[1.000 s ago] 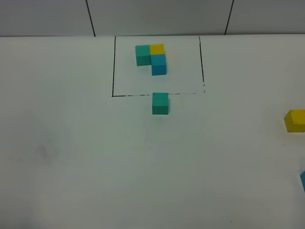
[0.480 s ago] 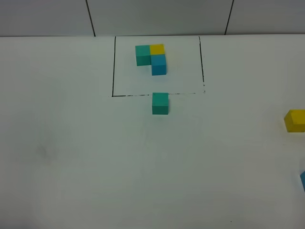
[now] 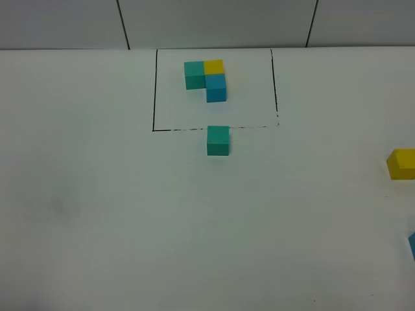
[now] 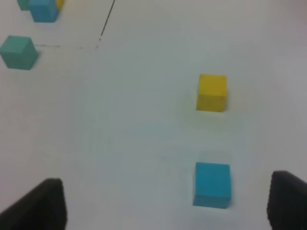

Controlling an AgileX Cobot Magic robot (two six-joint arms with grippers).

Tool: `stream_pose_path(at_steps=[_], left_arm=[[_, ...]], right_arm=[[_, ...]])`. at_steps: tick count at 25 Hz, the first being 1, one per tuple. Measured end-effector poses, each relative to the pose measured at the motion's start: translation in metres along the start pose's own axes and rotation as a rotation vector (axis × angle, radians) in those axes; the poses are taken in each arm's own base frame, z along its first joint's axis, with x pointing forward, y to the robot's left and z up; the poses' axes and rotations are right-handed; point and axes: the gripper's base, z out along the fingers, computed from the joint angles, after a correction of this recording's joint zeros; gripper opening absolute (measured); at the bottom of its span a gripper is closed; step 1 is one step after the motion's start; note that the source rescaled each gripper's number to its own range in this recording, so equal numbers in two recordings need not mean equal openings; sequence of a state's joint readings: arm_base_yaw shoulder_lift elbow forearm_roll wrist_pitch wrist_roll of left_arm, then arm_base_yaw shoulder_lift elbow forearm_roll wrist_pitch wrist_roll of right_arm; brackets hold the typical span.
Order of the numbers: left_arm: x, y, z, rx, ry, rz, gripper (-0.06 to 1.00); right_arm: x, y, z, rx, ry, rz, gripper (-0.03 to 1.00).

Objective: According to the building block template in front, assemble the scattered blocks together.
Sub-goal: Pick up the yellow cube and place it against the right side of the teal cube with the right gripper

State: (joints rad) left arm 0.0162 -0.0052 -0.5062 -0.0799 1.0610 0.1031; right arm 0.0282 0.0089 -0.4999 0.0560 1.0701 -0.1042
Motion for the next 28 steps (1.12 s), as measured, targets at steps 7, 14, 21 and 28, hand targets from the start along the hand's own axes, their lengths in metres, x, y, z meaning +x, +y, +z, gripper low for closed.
stream_pose_path(at_steps=[7, 14, 21, 28], left_arm=[[0.0, 0.0, 0.0, 0.0, 0.0, 0.0, 0.72], [0.0, 0.0, 0.0, 0.0, 0.0, 0.0, 0.72], [0.0, 0.0, 0.0, 0.0, 0.0, 0.0, 0.72], [0.0, 0.0, 0.0, 0.0, 0.0, 0.0, 0.72]], right_arm=[[0.0, 0.0, 0.0, 0.0, 0.0, 0.001, 0.71], [0.0, 0.0, 0.0, 0.0, 0.0, 0.001, 0.71], [0.0, 0.0, 0.0, 0.0, 0.0, 0.001, 0.71], [0.0, 0.0, 0.0, 0.0, 0.0, 0.001, 0.71]])
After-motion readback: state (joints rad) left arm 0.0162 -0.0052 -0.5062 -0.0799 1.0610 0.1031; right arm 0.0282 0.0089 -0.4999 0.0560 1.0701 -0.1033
